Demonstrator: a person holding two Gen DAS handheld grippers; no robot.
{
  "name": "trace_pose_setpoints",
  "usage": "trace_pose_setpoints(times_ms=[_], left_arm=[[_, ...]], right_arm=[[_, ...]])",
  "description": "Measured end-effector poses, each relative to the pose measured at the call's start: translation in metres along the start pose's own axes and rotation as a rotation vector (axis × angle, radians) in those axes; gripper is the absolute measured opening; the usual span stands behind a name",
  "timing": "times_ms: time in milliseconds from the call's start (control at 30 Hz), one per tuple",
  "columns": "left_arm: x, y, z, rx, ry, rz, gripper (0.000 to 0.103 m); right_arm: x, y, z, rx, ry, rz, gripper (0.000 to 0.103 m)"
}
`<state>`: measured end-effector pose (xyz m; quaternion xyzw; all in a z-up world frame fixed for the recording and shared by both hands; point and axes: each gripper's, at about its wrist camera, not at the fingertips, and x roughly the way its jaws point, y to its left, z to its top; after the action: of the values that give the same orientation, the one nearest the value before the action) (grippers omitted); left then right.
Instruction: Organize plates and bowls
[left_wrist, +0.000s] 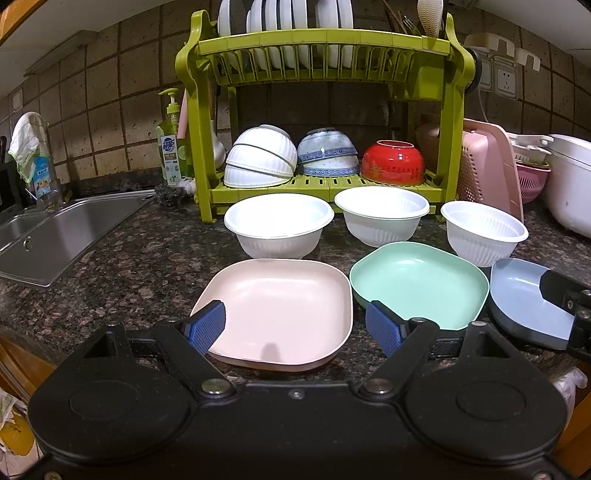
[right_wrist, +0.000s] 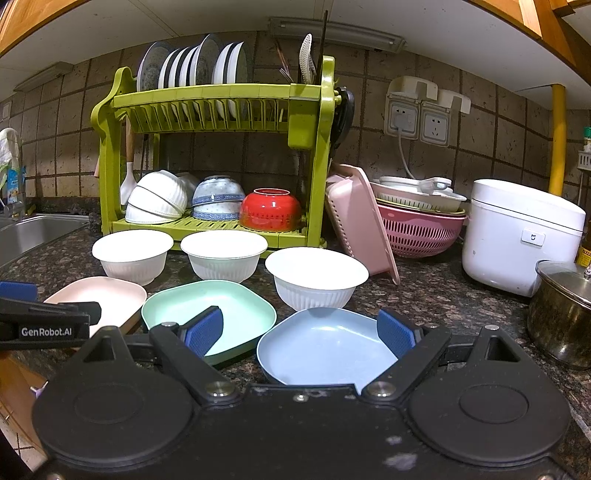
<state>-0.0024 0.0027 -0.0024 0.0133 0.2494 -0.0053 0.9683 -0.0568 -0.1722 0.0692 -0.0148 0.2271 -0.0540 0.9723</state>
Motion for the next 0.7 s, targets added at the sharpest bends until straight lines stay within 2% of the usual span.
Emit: trace_pose_setpoints(times_ms=[700], left_arm=[[-0.0001, 0.0013, -0.0017, 0.006, 0.001, 0.004, 0.083]], right_arm=[[-0.0005, 0.0030, -0.0013, -0.027, 0.002, -0.001, 0.095]])
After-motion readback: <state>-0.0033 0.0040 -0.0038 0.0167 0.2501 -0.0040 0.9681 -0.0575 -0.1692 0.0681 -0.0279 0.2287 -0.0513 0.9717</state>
